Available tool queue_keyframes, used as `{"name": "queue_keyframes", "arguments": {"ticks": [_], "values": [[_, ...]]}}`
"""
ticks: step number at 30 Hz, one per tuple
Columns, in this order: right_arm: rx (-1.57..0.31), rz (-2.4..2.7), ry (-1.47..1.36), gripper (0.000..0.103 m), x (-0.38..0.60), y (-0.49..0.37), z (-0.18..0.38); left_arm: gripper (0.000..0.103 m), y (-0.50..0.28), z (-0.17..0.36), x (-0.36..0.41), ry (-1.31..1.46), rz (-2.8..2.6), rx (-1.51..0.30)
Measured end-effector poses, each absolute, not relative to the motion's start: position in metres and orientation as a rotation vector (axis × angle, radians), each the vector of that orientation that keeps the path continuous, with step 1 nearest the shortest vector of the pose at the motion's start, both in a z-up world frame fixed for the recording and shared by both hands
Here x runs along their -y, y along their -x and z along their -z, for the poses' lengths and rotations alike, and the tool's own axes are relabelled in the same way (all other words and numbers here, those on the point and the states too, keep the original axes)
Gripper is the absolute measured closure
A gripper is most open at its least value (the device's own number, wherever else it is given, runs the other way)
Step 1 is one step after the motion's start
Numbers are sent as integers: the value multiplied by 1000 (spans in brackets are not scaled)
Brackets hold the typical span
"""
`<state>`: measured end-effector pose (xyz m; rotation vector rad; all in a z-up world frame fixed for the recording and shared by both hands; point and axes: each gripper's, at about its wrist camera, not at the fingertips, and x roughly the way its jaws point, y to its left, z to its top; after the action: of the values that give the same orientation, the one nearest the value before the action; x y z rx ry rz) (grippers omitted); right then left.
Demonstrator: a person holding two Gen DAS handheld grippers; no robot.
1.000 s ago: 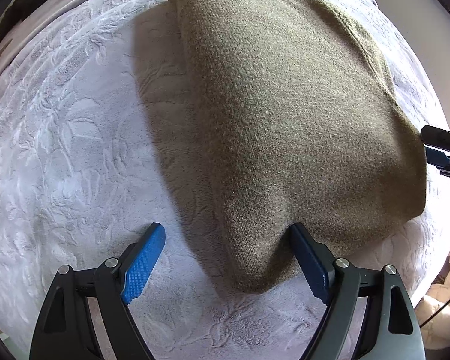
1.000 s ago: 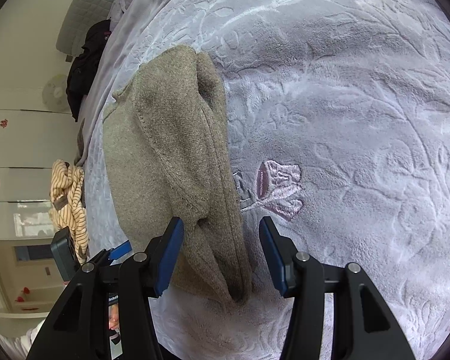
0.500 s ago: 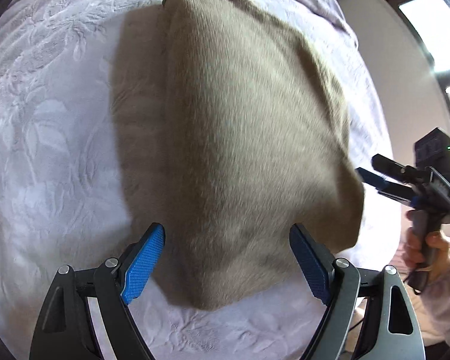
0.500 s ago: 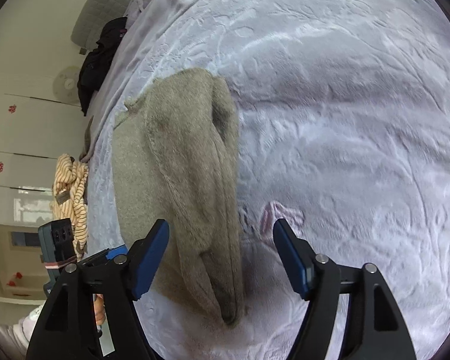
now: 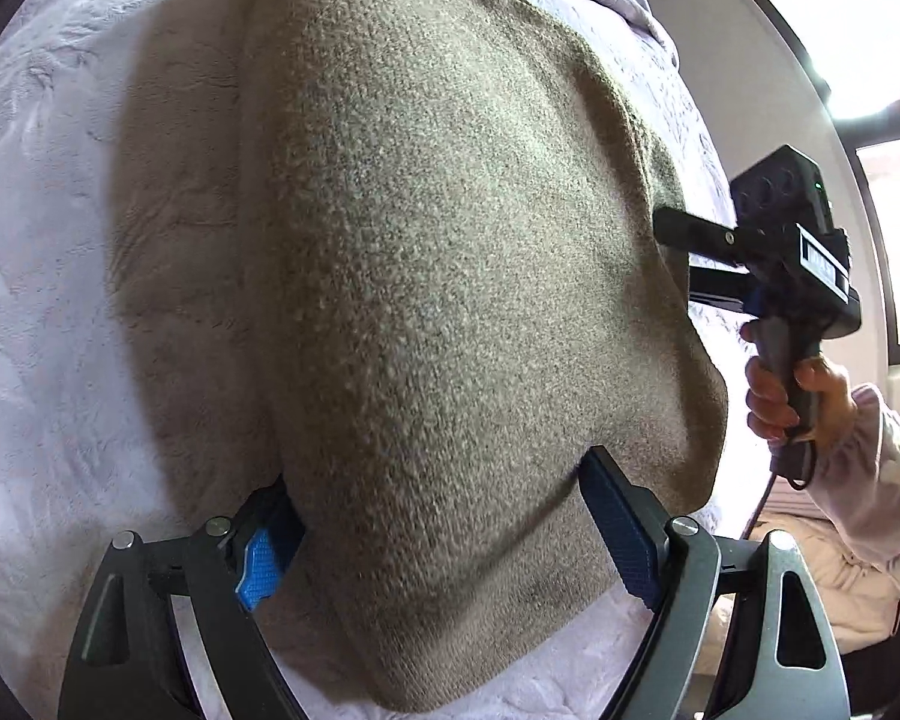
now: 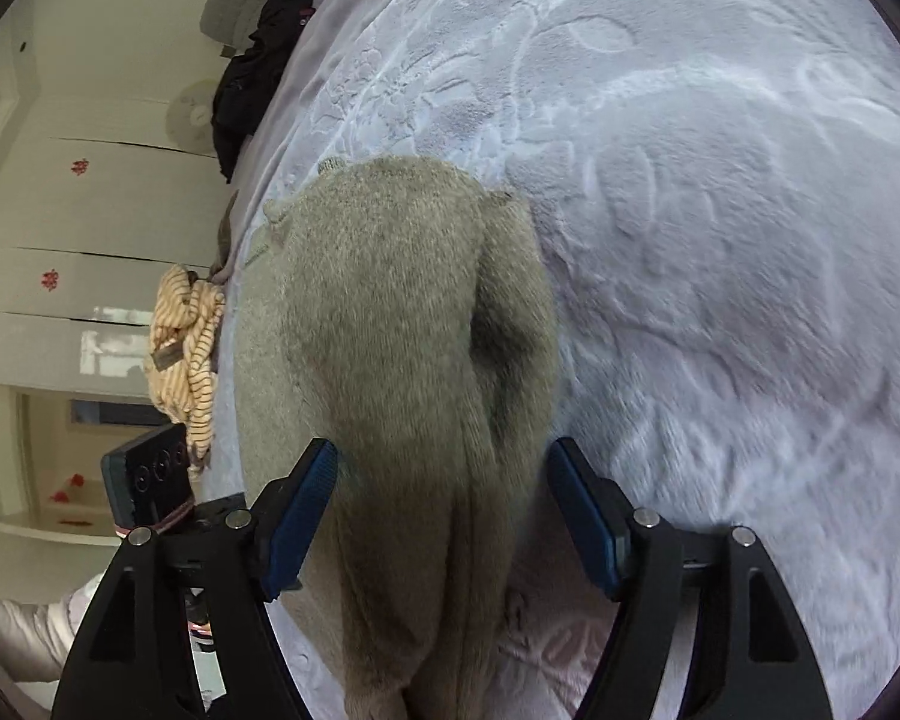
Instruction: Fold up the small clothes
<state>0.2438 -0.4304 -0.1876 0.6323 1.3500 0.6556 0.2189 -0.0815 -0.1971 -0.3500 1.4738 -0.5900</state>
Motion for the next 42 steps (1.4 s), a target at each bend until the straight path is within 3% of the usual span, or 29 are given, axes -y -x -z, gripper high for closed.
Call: {"name": "queue_keyframes", "arguments": {"ticks": [7, 9, 12, 15, 32, 42], "values": [[-1365, -687, -716, 28, 421, -257, 197, 18, -219, 195, 80, 377, 567, -1448], [-1387, -674, -743, 57, 418, -256, 199, 29, -211, 188, 79, 379, 571, -1429], [-1358, -670, -772, 63, 413, -253, 191, 49, -203, 179, 75, 376, 582, -1403], [-1334, -671, -807, 64, 412, -247, 180, 55, -196, 172, 65, 413, 604, -1380], [-1210, -729, -845, 65, 356, -165, 84, 56, -129, 83, -11, 407, 717, -1232], [-1267, -769, -858, 65, 285, -82, 105, 56, -49, 91, -75, 379, 641, -1288]]}}
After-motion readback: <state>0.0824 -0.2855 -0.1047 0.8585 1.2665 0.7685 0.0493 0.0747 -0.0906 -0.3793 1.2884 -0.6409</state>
